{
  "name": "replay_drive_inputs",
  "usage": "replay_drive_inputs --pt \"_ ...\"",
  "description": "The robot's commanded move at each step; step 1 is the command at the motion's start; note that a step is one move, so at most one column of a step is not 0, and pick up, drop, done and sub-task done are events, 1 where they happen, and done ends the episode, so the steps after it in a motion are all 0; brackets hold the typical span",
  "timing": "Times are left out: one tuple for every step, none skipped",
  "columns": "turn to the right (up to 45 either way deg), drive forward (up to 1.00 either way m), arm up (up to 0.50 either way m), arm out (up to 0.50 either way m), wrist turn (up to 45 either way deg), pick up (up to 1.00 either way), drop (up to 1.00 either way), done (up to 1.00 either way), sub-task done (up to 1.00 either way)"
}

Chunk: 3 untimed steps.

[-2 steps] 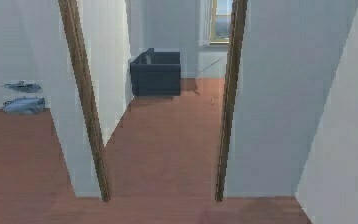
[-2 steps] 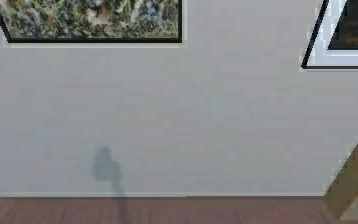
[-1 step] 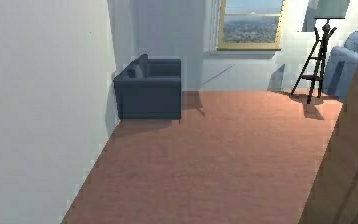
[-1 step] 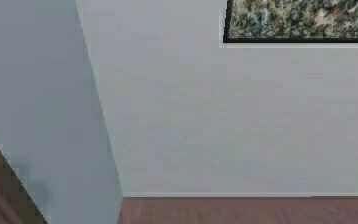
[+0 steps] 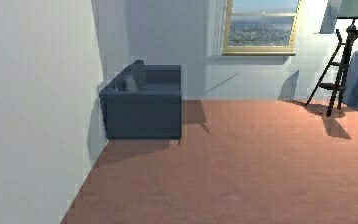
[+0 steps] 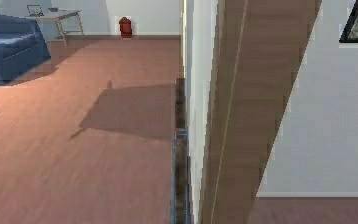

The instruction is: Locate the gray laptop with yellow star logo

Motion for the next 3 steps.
replay_drive_inputs --pt "45.0 0.00 0.00 0.00 0.0 0.00 0.00 0.00 0.00" --pt "6.0 0.00 0.00 0.00 0.0 0.00 0.00 0.00 0.00" --pt "0.0 0.55 0.00 0.00 0.0 0.00 0.00 0.00 0.00"
